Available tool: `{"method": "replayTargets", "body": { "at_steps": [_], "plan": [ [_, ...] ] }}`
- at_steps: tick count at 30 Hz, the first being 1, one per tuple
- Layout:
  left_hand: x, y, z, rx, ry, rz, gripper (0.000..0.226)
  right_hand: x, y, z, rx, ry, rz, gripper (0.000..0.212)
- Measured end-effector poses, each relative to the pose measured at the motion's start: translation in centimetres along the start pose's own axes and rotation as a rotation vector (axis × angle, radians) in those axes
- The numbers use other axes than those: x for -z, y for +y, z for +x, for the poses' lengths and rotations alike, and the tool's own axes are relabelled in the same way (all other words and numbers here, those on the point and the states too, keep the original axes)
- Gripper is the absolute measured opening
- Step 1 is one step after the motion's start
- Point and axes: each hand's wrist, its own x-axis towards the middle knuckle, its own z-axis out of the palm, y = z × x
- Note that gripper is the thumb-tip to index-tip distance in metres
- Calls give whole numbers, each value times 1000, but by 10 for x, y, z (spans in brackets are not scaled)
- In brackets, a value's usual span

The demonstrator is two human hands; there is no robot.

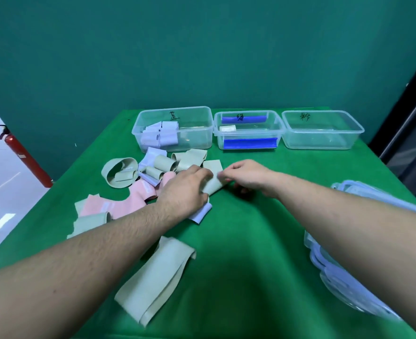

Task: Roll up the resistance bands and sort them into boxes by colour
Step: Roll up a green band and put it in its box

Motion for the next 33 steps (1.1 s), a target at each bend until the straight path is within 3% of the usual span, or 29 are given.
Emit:
{"method": "replayTargets", "body": {
  "at_steps": [5, 9, 11, 16, 19, 24, 26, 30, 33],
  "plan": [
    [-2, 2, -23, -3, 119, -55, 30, -17, 6, -17, 50, -11, -41, 23],
    [-2, 5, -36, -14, 158, -1, 25, -16, 11, -33, 104, 153, 2, 22],
    [-3, 6, -41, -27, 157, 65, 22, -14, 12, -43, 137, 214, 81, 19],
    [-3, 24, -56, -88, 224, 16, 21, -15, 10, -82, 162, 179, 350, 4],
    [3, 43, -71, -38, 196, -317, 24, -17, 4, -107, 182, 125, 561, 16],
    [22, 84, -97, 420, 85, -1236, 33, -24, 1, -152, 115, 74, 776, 29],
    [29, 95, -106, 507, -5, -1601, 41, -27, 5, -168, 95, 45, 779, 32],
    [21, 98, -119, 559, -106, -1750, 34, -30, 18, -196, 37, -26, 727, 33],
    [13, 101, -126, 569, -51, -1720, 36, -32, 28, -214, -2, -95, 672, 22]
  ]
}}
